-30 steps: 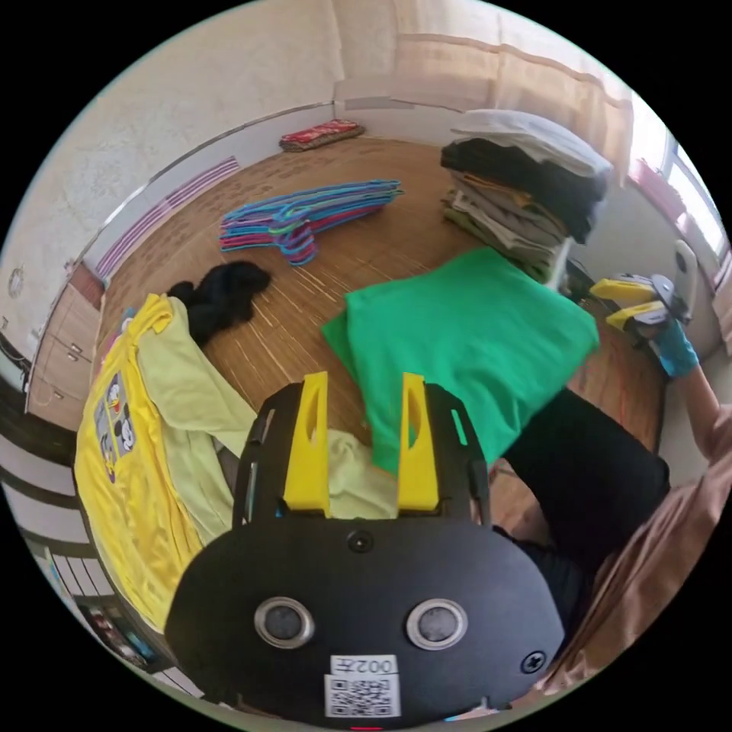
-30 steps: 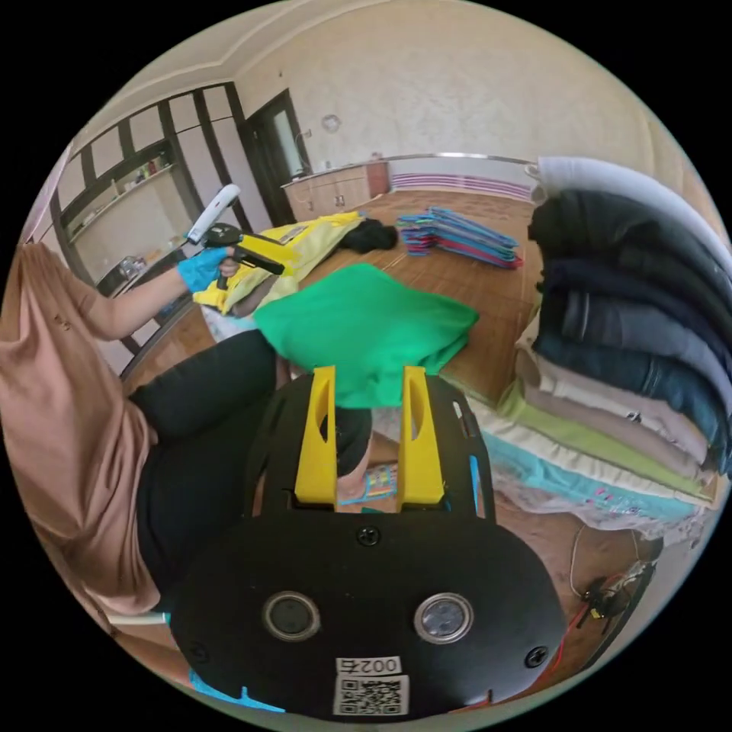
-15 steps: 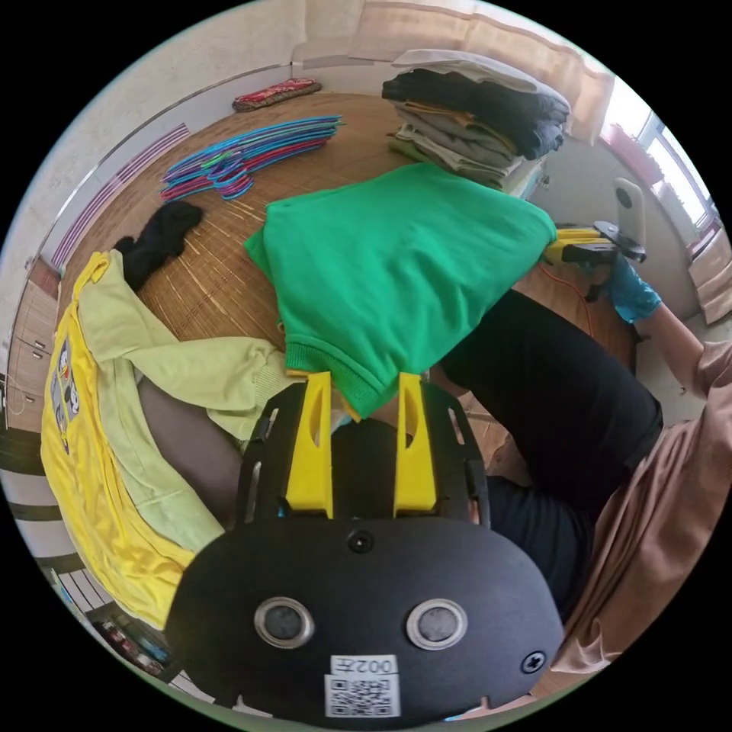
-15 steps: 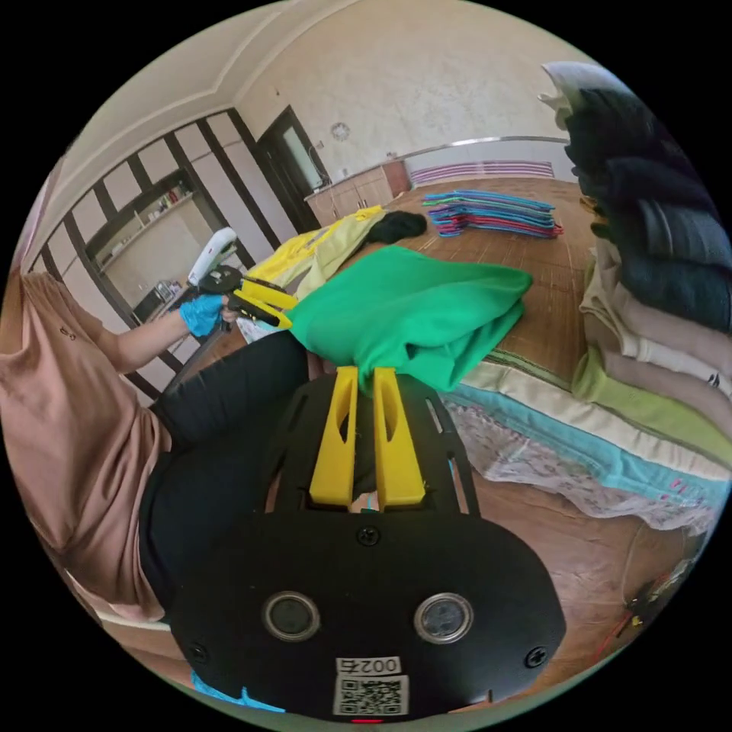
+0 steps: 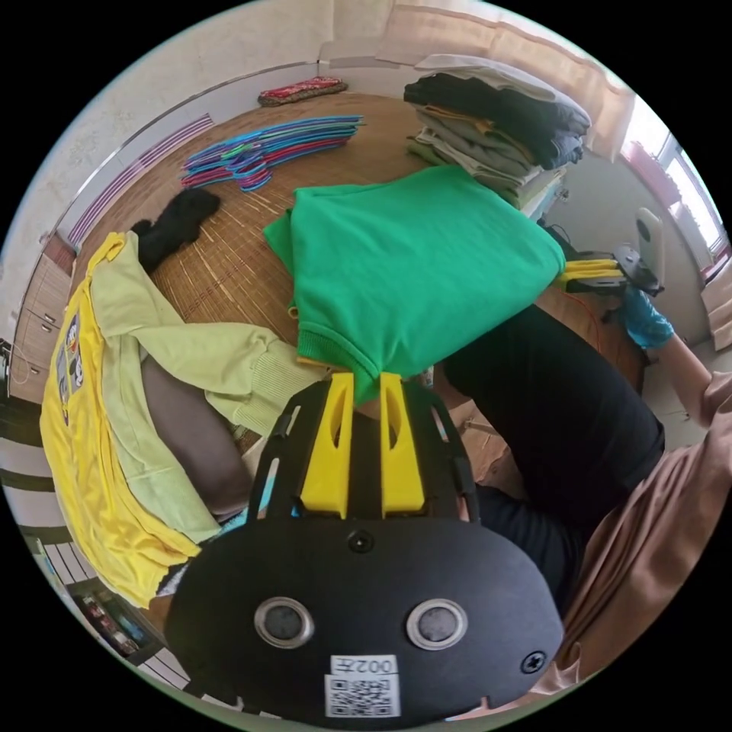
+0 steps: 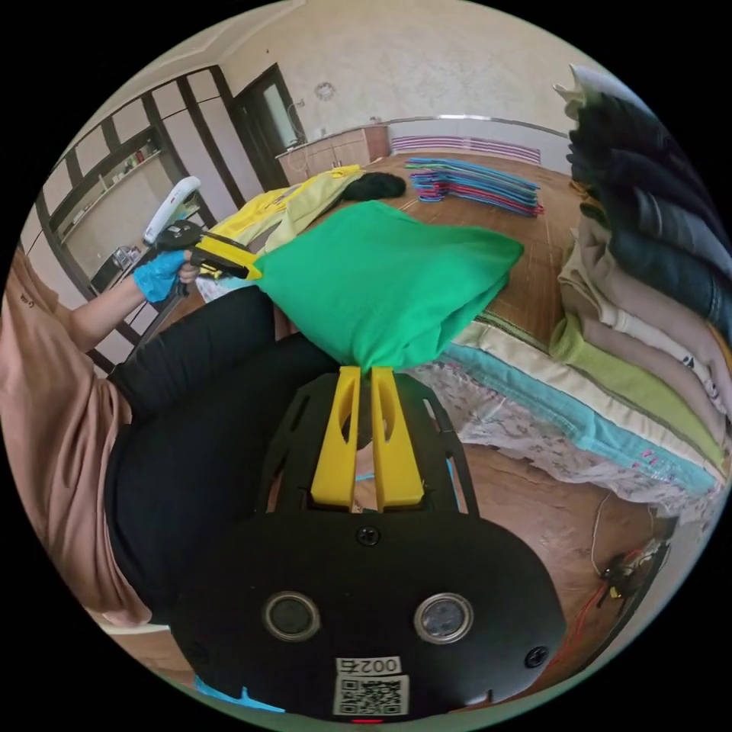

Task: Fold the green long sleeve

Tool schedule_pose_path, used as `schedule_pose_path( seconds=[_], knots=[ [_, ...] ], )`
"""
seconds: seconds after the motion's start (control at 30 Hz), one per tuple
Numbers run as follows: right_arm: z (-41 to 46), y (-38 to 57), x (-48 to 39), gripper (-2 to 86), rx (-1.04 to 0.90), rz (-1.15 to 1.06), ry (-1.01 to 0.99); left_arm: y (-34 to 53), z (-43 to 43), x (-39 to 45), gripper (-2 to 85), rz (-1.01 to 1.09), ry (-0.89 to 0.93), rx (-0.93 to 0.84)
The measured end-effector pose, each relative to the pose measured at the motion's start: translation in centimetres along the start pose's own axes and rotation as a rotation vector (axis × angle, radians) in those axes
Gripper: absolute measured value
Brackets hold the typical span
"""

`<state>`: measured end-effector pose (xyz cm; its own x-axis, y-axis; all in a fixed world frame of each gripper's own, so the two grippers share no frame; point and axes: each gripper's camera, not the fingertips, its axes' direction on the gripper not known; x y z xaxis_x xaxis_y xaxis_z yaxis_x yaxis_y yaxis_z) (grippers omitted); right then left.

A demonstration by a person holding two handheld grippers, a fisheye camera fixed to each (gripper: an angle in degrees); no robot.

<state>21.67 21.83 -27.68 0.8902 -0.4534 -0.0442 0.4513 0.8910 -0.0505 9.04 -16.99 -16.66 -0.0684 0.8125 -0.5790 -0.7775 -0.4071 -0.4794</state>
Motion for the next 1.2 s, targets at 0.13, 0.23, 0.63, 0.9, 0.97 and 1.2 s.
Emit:
schedule_pose_path(
  seconds=[0.13, 0.23, 0.63, 0.9, 0.97, 1.2],
  knots=[
    [-0.5, -0.6, -1.7, -0.3, 0.073, -0.015, 0.12, -0.5, -0.5, 0.7, 4.2, -0.003, -0.048, -0.006],
    [-1.1, -1.9, -2.4, -0.4, 0.11, -0.075, 0.207, -0.7, -0.8, 1.2, 4.0, -0.012, -0.068, -0.002],
    [0.1, -7.7, 0.7, -0.7, 0.096, -0.125, 0.373, -2.0, 0.5, 2.8, 3.1, -0.147, -0.096, 0.108],
    [1.1, -4.3, 1.4, -0.9, -0.007, -0.185, 0.312, -1.3, 0.8, 3.3, 1.0, -0.093, -0.098, 0.095],
    [0.6, -4.6, 1.8, -0.9, 0.002, -0.151, 0.277, -1.4, 0.7, 3.1, 0.8, -0.111, -0.078, 0.091],
    [0.2, -6.4, 2.1, 1.5, -0.023, -0.164, 0.282, -1.7, -0.7, 2.7, 4.5, -0.098, -0.012, 0.102]
  ],
)
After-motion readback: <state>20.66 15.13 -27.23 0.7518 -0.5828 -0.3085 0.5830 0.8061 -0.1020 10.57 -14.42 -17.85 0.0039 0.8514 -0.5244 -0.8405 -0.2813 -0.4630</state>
